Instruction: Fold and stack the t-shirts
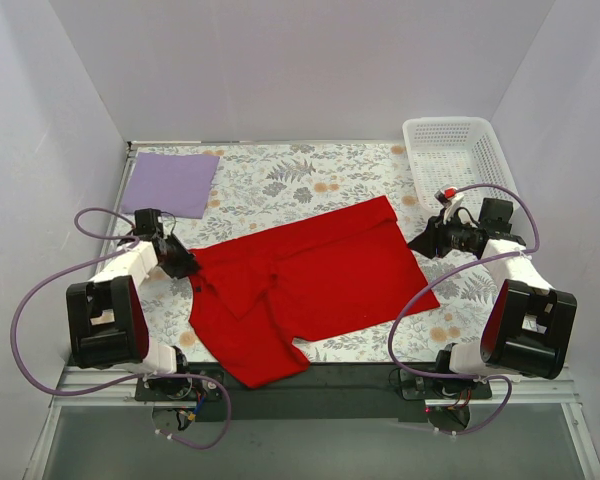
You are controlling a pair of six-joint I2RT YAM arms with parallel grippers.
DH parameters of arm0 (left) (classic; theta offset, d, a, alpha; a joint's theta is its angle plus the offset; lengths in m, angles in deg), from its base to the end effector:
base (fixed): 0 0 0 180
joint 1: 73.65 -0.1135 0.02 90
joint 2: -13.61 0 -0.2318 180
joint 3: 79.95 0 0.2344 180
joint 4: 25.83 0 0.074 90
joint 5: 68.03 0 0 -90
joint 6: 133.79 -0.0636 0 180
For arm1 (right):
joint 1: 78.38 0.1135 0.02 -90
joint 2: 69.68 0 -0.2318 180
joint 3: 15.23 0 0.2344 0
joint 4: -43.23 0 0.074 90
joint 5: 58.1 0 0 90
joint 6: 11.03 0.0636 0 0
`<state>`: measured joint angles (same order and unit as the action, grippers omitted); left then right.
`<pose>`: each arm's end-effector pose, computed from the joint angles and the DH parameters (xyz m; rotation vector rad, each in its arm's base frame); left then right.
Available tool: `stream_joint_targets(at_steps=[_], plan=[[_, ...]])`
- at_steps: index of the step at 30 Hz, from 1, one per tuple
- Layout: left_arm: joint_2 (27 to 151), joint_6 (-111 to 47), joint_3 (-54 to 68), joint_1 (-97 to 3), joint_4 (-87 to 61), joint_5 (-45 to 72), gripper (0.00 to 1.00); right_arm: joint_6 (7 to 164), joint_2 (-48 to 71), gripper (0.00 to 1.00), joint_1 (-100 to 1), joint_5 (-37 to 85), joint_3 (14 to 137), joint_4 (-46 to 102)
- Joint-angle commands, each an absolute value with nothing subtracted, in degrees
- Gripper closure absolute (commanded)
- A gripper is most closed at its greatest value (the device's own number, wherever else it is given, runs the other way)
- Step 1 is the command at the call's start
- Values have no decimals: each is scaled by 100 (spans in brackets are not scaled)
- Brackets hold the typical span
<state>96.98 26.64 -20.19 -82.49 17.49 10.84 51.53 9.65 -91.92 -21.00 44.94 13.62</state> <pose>0.2602 0.0280 0.1244 -1.7718 2.2277 -0.5355 0.2769 -0.0145 0.1799 -0.6382 2.0178 0.6955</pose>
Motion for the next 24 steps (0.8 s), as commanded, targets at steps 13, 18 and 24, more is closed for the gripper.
stream_joint_targets(at_steps=[13,18,24], plan=[[10094,1914,-826,-8376,2125,1178,71,5023,1066,57,-9244,-2259,4741,1249],[10492,1712,-518,-8306,2318,1336,71,5023,1101,57,-9235,-2250,4750,1249],[10808,1694,-395,-8165,2327,1318,73,5023,1136,57,-9235,-2250,4741,1241]])
